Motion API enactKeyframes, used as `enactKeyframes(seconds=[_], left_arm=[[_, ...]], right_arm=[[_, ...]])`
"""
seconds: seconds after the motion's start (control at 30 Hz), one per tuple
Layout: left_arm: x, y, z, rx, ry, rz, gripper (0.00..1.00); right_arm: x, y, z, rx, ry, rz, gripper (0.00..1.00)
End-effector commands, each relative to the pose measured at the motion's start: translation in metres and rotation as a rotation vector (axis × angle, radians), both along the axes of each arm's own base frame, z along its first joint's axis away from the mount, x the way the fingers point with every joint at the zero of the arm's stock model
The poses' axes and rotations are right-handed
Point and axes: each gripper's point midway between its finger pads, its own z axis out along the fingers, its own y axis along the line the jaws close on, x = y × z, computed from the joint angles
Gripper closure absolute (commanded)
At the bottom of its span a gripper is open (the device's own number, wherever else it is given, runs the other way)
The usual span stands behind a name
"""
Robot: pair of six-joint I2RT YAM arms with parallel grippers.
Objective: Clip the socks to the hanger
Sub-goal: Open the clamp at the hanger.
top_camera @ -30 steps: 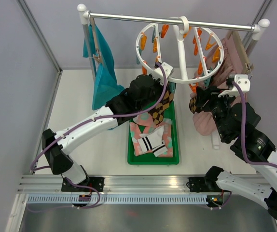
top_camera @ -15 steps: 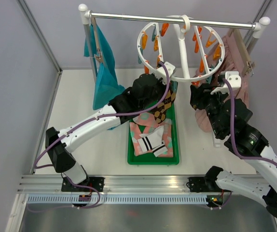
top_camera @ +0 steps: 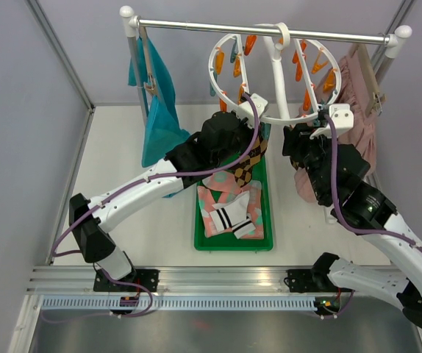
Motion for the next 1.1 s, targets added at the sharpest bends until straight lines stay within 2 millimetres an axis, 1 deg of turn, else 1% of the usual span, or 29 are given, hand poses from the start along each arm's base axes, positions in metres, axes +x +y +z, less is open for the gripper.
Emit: enactKeyframes(seconds=[0.0, 0.17, 0.27, 0.37, 0.4, 0.43, 0.5, 0.83, 0.93, 0.97, 1.0, 1.03, 1.07], left_arm=[[0.001, -0.006, 0.026, -0.035, -0.058, -0.020, 0.98], [0.000, -0.006, 0.027, -0.034, -0.061, -0.024, 0.98], [0.000, -0.006, 0.026, -0.032, -0.061, -0.025, 0.98], [0.000, -0.006, 0.024, -0.031, -0.058, -0.025, 0.98], [0.001, -0.006, 0.023, -0.029, -0.055, -0.022, 0.98], [0.000, -0.006, 0.026, -0.033, -0.060, -0.024, 0.98], [0.001, -0.005, 0.023, -0.029, -0.055, -0.021, 0.98], [-0.001, -0.002, 0.023, -0.033, -0.053, -0.018, 0.98], [-0.002, -0.001, 0.020, -0.035, -0.047, -0.017, 0.98], [-0.003, -0.001, 0.017, -0.033, -0.046, -0.017, 0.98], [-0.003, -0.001, 0.015, -0.032, -0.042, -0.019, 0.98], [-0.006, 0.001, 0.019, -0.044, -0.045, -0.024, 0.98], [-0.008, 0.002, 0.010, -0.032, -0.038, -0.030, 0.98]], right_arm=[[0.003, -0.003, 0.011, 0.008, -0.032, -0.031, 0.43], [0.005, -0.006, 0.010, 0.004, -0.032, -0.057, 0.44], [0.006, -0.007, 0.010, -0.001, -0.033, -0.068, 0.46], [0.005, -0.008, 0.011, 0.001, -0.036, -0.071, 0.51], [0.005, -0.008, 0.012, 0.005, -0.038, -0.071, 0.55], [0.005, -0.008, 0.012, 0.004, -0.037, -0.073, 0.56], [0.006, -0.008, 0.010, 0.004, -0.034, -0.076, 0.60], [0.004, -0.010, 0.007, 0.023, -0.031, -0.083, 0.78], [0.003, -0.011, 0.006, 0.030, -0.025, -0.087, 0.85], [0.003, -0.012, 0.005, 0.031, -0.020, -0.090, 0.91], [0.003, -0.012, 0.004, 0.040, -0.015, -0.090, 0.94], [0.003, -0.012, 0.006, 0.046, -0.014, -0.090, 0.96], [0.002, -0.011, 0.004, 0.043, -0.005, -0.088, 1.00]])
